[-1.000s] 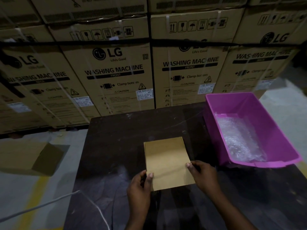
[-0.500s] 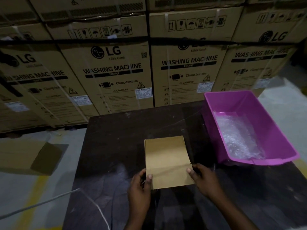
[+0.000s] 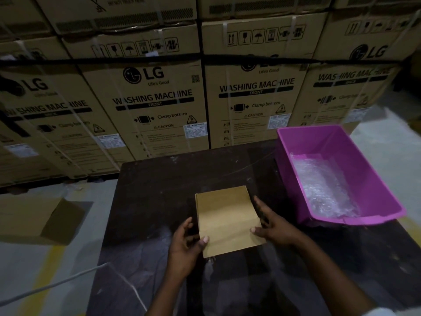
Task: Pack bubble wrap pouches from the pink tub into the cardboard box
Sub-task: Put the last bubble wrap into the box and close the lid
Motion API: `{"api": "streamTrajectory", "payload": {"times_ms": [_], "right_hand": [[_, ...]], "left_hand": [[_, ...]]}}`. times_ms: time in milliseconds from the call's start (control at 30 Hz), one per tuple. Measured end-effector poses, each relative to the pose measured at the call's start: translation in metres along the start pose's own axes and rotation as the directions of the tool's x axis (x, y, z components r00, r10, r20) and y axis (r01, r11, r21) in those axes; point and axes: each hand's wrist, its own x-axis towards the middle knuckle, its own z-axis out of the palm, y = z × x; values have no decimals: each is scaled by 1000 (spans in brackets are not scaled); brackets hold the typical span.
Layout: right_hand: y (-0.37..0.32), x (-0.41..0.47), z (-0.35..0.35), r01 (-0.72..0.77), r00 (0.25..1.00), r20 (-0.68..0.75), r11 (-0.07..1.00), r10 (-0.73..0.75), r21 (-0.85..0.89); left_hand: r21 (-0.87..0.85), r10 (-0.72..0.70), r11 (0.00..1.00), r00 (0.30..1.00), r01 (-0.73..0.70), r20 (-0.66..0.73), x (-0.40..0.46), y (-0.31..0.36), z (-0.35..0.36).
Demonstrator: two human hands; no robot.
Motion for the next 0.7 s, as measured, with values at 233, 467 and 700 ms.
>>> {"api": "streamTrajectory", "payload": {"times_ms": [233,467,700], "right_hand": [[18,-5,14,99,992,-82,994,-96,35],[22,-4,15,-114,950,-311,965,36,-237],[13,-11,22,-163,931,-359,950,60,-265]], "left_hand": [[45,82,996,996,-80,-36,-6,-1,5],[98,1,995,998,6,-68,-15,-15,15],[102,-12,995,994,24,-112,-22,-7,23]]}}
